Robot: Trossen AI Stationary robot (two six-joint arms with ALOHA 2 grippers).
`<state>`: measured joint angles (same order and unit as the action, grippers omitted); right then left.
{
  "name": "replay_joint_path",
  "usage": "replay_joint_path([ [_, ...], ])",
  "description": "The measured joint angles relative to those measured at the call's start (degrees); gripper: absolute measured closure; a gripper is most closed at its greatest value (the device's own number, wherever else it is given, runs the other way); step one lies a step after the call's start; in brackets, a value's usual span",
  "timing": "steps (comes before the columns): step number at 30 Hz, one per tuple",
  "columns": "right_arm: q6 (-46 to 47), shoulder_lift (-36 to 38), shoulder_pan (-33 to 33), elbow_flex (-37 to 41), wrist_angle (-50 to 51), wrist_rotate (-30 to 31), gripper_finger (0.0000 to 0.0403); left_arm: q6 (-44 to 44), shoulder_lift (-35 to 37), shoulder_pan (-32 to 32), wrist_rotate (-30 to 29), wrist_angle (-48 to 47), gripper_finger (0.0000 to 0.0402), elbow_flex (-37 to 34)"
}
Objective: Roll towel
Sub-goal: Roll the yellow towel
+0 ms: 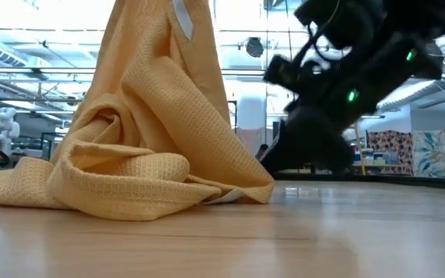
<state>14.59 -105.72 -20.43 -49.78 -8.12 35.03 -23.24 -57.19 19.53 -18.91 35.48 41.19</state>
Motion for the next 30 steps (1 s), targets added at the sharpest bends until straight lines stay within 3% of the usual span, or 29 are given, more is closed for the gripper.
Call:
replay_joint_path([
  [2,0.9,3.6,-1.1,0.0,1.8,3.2,0.0397,-2.8,0.0,-0.2,-3.9,0.9,0.0395,0.0],
  [7,4.2,15.8,-4.2,0.0,9.1,18.8,0.0397,-11.5,-0.1,-4.4,-19.7,2.0,0.0395,0.0],
  [9,6.6,20.5,-4.2,-0.1,13.0,26.0,0.0398,-9.2,-0.6,-7.8,-22.7,1.1,0.0395,0.0],
  [12,11.1,26.2,-3.7,-0.1,20.1,32.7,0.0400,2.1,-1.3,-11.9,-23.3,-4.9,0.0395,0.0],
  [16,21.3,30.1,-2.0,-0.1,30.2,29.5,0.0400,16.5,-1.5,-14.9,-22.8,-21.4,0.0395,0.0],
  [22,32.1,29.5,-1.7,-0.1,40.5,16.1,0.0400,32.5,-1.6,-15.8,-20.7,-40.5,0.0395,0.0],
  [24,32.7,28.8,-1.9,-0.1,41.3,13.0,0.0400,33.4,-1.6,-15.2,-17.0,-41.6,0.0395,0.0],
  [30,32.5,27.4,-4.4,0.0,40.0,8.3,0.0400,33.4,-1.6,-11.9,1.5,-38.5,0.0395,0.0],
])
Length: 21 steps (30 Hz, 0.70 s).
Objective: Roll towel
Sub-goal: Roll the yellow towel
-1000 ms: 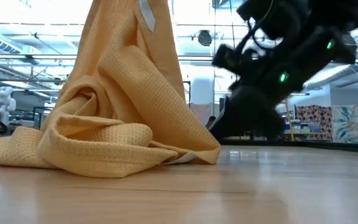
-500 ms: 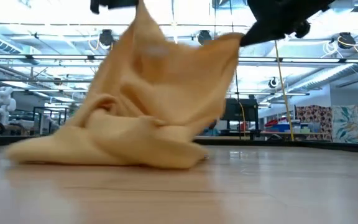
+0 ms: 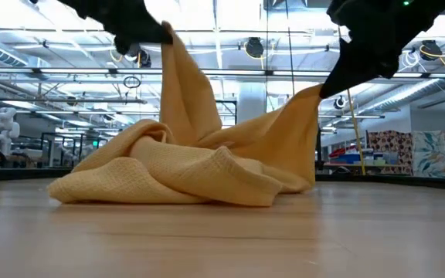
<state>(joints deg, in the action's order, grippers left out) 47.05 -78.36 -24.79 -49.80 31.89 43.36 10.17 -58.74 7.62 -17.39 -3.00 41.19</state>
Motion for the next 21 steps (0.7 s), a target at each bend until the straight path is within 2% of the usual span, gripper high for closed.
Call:
replay_joint_path([
  [3,0.4,-0.6,-1.4,0.0,-0.2,-1.7,0.0400,-1.3,0.0,2.2,1.8,2.5,0.0395,0.0],
  [8,3.7,-2.3,-3.8,0.0,-0.3,-9.0,0.0400,-6.1,-0.9,3.1,-0.8,9.9,0.0395,0.0],
  [13,9.6,-4.2,-7.1,0.0,-0.4,-10.6,0.0398,-13.2,-4.9,1.8,-1.0,25.4,0.0395,0.0],
  [17,13.9,-5.8,-10.1,0.0,-0.6,-13.1,0.0378,-17.6,-10.7,0.1,-0.2,41.3,0.0395,0.0],
  [21,18.3,-6.7,-13.4,0.0,-0.8,-13.7,0.0344,-17.4,-15.2,-1.7,0.9,44.7,0.0395,0.0],
])
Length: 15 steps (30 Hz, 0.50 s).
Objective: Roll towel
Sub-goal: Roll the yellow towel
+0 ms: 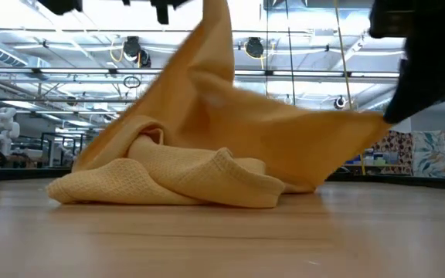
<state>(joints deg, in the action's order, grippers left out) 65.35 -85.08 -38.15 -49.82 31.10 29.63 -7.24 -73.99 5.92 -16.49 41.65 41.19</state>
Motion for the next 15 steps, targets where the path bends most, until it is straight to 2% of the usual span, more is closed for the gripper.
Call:
replay_joint_path([
  [4,1.3,-0.1,-2.8,0.0,0.0,0.0,0.0306,2.9,-2.1,-0.8,0.2,-2.3,0.0395,0.0],
  [8,-1.5,-0.1,-4.7,0.0,-0.1,1.9,0.0277,4.0,-2.3,-0.4,4.3,-2.8,0.0395,0.0],
  [11,-5.1,-0.1,-5.2,0.0,-1.9,8.4,0.0265,5.2,-1.8,0.4,7.1,-2.6,0.0395,0.0],
  [15,-15.8,-0.1,-4.9,0.0,-9.6,17.0,0.0257,5.5,-1.2,1.8,8.3,-2.5,0.0395,0.0],
])
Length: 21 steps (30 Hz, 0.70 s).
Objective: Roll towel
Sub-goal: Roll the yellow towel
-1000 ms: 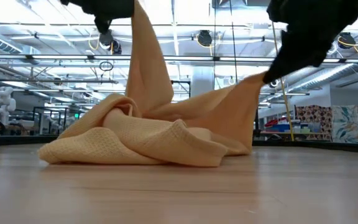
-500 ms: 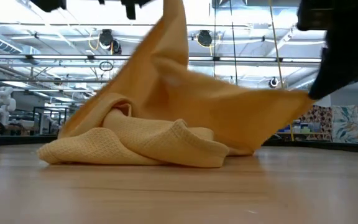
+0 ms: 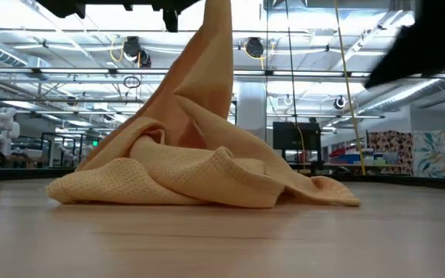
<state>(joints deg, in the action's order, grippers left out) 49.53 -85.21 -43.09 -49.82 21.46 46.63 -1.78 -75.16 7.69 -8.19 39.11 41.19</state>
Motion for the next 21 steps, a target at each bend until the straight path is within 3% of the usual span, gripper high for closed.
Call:
replay_joint_path([
  [4,-11.7,0.0,1.7,0.0,-10.2,4.6,0.0257,-0.3,0.0,1.4,1.0,-1.5,0.0395,0.0],
  [15,-29.2,-1.8,11.0,0.0,-31.0,4.2,0.0259,-0.1,-0.1,6.2,1.0,-4.0,0.0395,2.2],
  [21,-39.8,-7.0,13.7,0.0,-49.1,-5.6,0.0259,-3.1,0.0,8.5,0.9,-4.2,0.0395,4.1],
])
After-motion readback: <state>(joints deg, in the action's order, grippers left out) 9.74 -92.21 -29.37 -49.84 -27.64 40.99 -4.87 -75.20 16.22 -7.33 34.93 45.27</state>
